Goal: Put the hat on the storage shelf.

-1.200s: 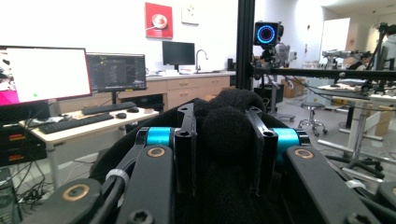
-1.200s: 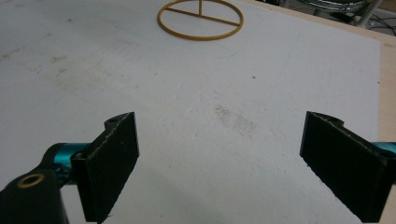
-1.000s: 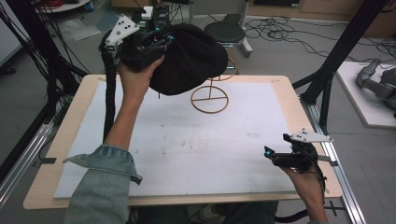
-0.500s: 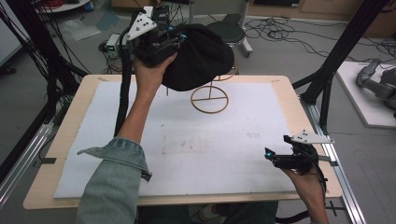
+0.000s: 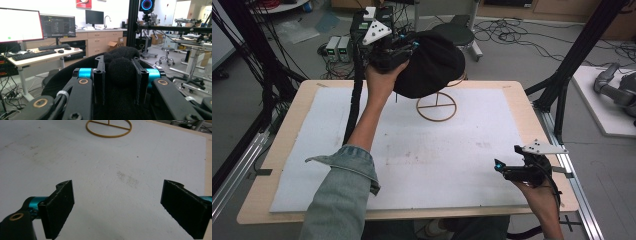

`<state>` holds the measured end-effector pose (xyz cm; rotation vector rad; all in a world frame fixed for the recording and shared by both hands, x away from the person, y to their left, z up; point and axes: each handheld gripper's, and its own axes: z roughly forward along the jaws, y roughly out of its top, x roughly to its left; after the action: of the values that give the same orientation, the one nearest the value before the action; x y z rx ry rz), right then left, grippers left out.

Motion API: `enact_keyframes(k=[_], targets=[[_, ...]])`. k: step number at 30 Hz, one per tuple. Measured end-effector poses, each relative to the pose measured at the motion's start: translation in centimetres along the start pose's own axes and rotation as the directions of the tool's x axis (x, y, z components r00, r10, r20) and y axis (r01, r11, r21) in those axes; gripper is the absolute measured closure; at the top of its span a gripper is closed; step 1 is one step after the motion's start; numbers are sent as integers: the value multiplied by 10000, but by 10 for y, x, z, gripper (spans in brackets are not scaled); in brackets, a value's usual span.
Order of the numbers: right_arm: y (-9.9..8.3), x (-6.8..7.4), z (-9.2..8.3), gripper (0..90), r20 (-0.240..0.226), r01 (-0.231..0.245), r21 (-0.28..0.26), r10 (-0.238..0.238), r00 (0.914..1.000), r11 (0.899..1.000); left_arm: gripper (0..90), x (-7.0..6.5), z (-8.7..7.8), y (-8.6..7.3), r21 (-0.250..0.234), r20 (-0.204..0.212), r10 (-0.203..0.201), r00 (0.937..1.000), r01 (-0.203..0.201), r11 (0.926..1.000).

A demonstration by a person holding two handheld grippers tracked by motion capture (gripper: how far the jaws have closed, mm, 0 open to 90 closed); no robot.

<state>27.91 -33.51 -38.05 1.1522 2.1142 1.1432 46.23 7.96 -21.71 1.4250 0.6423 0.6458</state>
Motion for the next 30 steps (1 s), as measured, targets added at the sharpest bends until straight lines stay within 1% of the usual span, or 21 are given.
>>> enact_keyframes(k=[2,3,4,6,16,22,28,30], targets=[[0,1,1,114,0,-75,44,75,10000,10000,689,0,4,-3,57,-24,-26,10000,26,10000],[0,0,1,114,-7,6,25,-6,10000,10000,689,1,6,-5,77,-28,-43,10000,44,10000],[-1,0,1,114,-16,-39,56,39,10000,10000,689,1,7,-6,69,-41,-81,10000,81,9999],[-1,0,1,114,-18,-76,70,76,10000,9999,688,1,11,-8,182,-10,-41,10000,41,9998],[-1,2,1,114,-49,33,56,-33,10000,10000,681,-3,29,-23,554,77,-59,10000,54,9984],[-2,2,2,114,-65,-9,94,10,10000,10000,673,-4,40,-32,841,36,99,9999,-101,9964],[-3,2,3,114,-100,-9,141,10,9999,9999,656,-4,49,-40,1147,-24,158,9999,-154,9933],[-4,1,4,114,-89,-11,162,12,10000,9999,649,-5,51,-42,1175,-14,169,9999,-166,9929]])
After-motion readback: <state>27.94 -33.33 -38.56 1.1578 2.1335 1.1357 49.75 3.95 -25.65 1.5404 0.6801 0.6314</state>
